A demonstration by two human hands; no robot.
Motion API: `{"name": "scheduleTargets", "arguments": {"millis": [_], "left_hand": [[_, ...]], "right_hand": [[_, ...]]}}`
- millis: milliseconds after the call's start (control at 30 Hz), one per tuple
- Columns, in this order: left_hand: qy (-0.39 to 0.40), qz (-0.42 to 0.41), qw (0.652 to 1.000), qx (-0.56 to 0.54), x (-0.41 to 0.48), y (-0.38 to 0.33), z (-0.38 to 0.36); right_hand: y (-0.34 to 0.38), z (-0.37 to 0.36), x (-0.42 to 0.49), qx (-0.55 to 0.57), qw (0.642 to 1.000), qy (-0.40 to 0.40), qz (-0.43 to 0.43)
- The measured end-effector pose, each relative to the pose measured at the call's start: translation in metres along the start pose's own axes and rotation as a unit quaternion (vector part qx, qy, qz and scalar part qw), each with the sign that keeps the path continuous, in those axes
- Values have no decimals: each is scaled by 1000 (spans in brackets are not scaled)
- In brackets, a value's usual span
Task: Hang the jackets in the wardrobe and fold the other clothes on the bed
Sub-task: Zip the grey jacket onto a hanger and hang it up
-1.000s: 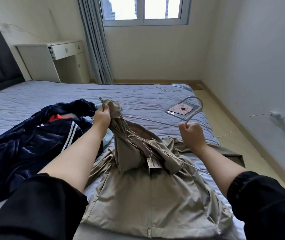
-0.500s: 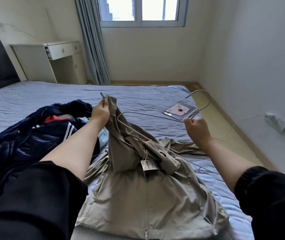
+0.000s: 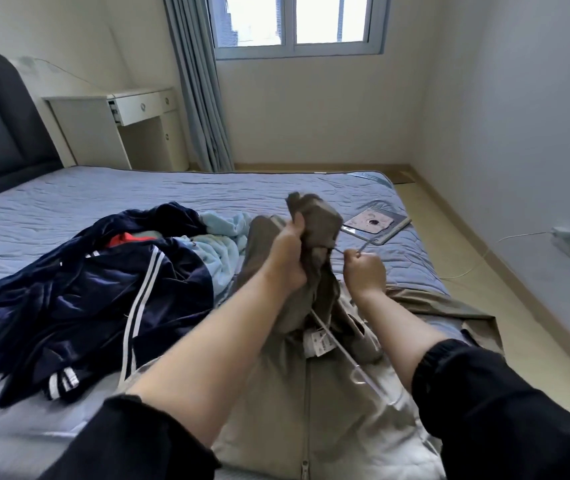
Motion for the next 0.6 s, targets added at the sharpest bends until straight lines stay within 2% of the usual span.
{"name": "scheduleTargets", "arguments": {"millis": [67,100,167,200,233,267,333,367,400,433,500,533,567,600], "left_hand": [[-4,63,997,-36,-17,25,16],[-14,89,996,-17,-25,35,30],[-16,125,984,125,-38,47,61],[10,124,964,236,-40,46,72],[34,100,930,351,-38,39,82],[35,40,887,459,-32,25,90],[-19,-183,766,616,-21,-25,91],[-19,-308,697,647,-23,-50,80],[14,-398,633,664,-24,-68,65],[73,-435,579,686,-24,-76,50],[193,-406,486,750,-17,-72,26],[228,-386,453,770,-14,-67,19],[243,-377,439,779,-13,-63,13],[242,-378,440,778,-10,-62,9]], "right_hand": [[1,9,5,60,997,-29,-45],[4,14,8,87,995,-36,-42],[14,21,7,128,991,-30,-4],[19,23,4,135,990,-23,21],[24,25,1,135,990,-17,43],[28,26,-3,132,989,-12,60],[35,27,-9,122,989,4,86],[39,27,-11,117,988,12,101],[42,28,-13,109,987,17,119],[46,30,-16,104,985,20,139],[54,33,-22,96,978,25,183],[60,34,-25,86,974,25,207],[64,34,-29,69,971,20,229],[69,35,-33,48,968,9,248]]}}
Point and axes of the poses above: each hand's wrist, its own x-axis towards the middle knuckle, its own z-axis out of the back of the hand, y = z × x, the point moved 6 cm from there along x, towards the middle knuckle, and after that the axes turned 15 degrees about -z, right-handed, at the moved point
